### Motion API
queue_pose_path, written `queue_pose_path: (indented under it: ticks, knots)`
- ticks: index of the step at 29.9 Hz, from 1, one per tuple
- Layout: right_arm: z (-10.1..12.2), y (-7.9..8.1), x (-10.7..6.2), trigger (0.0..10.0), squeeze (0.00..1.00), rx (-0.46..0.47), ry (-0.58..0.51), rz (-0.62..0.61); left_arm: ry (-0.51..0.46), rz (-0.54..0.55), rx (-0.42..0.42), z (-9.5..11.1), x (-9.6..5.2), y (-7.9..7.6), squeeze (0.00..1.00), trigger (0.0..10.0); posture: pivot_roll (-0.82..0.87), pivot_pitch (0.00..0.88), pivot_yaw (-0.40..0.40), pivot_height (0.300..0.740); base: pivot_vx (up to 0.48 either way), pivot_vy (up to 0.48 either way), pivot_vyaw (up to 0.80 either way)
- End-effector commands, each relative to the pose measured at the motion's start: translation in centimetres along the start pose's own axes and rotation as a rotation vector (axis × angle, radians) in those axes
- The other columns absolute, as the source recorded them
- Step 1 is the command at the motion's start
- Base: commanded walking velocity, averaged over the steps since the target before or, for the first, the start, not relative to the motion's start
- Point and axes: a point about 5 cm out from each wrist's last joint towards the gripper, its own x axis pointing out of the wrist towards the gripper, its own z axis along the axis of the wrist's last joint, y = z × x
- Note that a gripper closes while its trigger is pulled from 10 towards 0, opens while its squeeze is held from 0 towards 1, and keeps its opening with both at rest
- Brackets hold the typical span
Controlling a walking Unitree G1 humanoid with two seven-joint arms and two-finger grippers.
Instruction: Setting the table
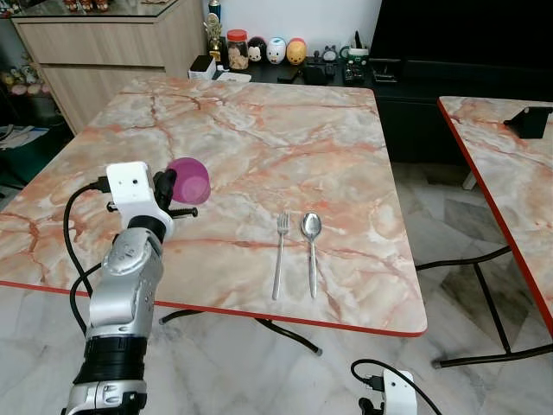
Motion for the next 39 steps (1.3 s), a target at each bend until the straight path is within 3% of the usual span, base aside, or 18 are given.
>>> queue_pose_path:
  ticks: [1, 14, 27, 33, 39]
  knots:
    - [-0.45, -0.23, -0.08, 10.0, 0.0, 0.013, 0.017, -0.018, -0.087, 0.011, 0.026, 1.43, -0.01, 0.11, 0.0, 10.0, 0.05, 0.006, -0.005, 0.74, 0.0, 0.0, 0.0]
    - [-0.49, -0.21, -0.08, 10.0, 0.0, -0.008, 0.024, -0.007, -0.121, 0.039, 0.084, 1.35, 0.06, 0.38, 0.0, 10.0, 0.05, 0.007, -0.006, 0.74, 0.0, 0.0, 0.0]
    - [-0.49, -0.24, -0.09, 10.0, 0.0, 0.014, 0.018, -0.009, -0.128, 0.049, 0.084, 1.47, 0.28, 0.55, 0.0, 10.0, 0.05, 0.005, -0.009, 0.74, 0.0, -0.345, 0.0]
    - [-0.45, -0.26, -0.1, 10.0, 0.0, 0.014, 0.011, -0.005, -0.127, 0.055, 0.085, 1.5, 0.35, 0.61, 0.0, 10.0, 0.05, 0.01, -0.009, 0.74, 0.0, -0.372, -0.69]
    - [-0.4, -0.3, -0.09, 10.0, 0.0, 0.008, 0.009, -0.005, -0.127, 0.059, 0.082, 1.58, 0.42, 0.75, 0.0, 10.0, 0.05, 0.012, -0.011, 0.74, 0.0, -0.368, 0.0]
